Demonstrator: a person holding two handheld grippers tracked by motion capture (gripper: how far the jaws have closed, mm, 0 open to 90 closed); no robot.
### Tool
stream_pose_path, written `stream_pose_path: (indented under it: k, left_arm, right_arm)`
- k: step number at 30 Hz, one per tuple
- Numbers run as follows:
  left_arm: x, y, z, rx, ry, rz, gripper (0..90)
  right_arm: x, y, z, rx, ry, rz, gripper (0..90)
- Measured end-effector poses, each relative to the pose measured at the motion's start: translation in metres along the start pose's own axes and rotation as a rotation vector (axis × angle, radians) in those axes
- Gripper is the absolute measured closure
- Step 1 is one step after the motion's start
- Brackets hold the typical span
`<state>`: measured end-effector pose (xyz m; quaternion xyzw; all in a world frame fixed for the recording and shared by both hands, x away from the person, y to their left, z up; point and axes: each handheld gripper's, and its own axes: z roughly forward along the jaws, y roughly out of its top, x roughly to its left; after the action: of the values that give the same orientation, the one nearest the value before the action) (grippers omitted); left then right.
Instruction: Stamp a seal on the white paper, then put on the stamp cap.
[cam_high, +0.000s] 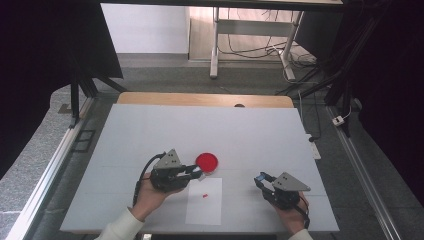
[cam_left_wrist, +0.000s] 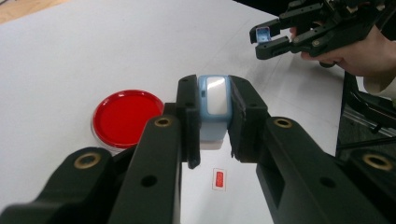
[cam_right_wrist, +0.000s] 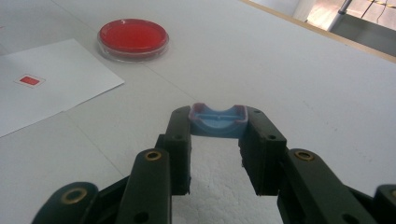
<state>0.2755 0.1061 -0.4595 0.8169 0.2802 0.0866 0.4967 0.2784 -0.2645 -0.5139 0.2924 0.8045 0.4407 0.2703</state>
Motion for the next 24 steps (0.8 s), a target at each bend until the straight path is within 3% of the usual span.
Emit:
stream_pose_path:
  k: [9, 24]
  left_arm:
    - [0.0019, 0.0032, -0.0037, -0.023, -0.003, -0.004, 75.3]
    - [0.0001, 0.0040, -0.0017, -0.019, 0.001, -0.001, 75.1]
  right_arm:
    - [-0.0003, -0.0002, 0.0009, 0.002, 0.001, 0.002, 64.4]
    - [0.0024, 0.0010, 0.0022, 0.001, 0.004, -0.004, 64.4]
